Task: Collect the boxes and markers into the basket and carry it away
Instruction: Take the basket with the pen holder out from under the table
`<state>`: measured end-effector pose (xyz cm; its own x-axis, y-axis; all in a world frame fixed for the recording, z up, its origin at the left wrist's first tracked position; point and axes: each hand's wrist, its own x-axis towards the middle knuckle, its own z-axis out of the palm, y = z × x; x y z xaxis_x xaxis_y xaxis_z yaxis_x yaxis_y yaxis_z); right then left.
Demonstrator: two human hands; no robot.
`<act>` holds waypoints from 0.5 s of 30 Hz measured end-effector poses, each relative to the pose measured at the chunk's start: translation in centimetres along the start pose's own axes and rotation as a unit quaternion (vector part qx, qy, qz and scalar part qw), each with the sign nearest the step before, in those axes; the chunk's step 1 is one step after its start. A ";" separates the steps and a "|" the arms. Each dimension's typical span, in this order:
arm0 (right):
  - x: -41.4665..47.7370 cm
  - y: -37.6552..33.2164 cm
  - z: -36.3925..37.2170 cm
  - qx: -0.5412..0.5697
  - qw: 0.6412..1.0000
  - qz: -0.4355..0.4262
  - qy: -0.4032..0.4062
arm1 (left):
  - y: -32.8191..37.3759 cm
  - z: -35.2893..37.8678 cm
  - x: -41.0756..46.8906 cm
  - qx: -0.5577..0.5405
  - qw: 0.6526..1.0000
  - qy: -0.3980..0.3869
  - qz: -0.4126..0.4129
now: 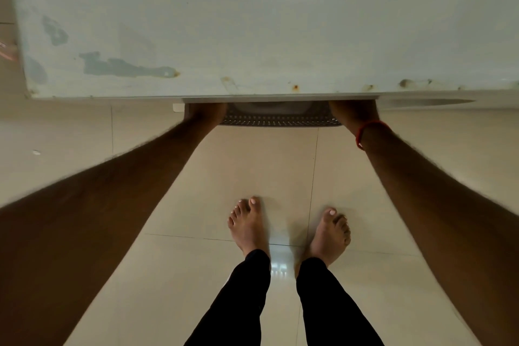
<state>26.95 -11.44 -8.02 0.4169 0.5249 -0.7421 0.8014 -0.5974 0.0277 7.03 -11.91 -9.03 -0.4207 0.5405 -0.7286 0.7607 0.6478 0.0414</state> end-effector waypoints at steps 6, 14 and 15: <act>-2.7 -0.5 2.1 0.013 0.999 -0.025 -0.032 | 0.6 1.5 -2.8 0.072 0.995 -0.064 0.009; 5.2 -9.7 -12.5 0.161 0.959 -0.200 0.121 | 0.4 0.6 -2.6 0.063 0.997 -0.051 0.011; 4.7 -9.6 -12.7 0.174 0.957 -0.197 0.124 | 0.2 0.9 -2.9 0.075 0.995 -0.059 0.014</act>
<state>26.62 4.47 -3.29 0.2347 0.8527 -0.4666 0.7438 -0.4666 -0.4786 8.87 -13.79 -7.51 -0.3433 0.4843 -0.8047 0.8403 0.5412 -0.0328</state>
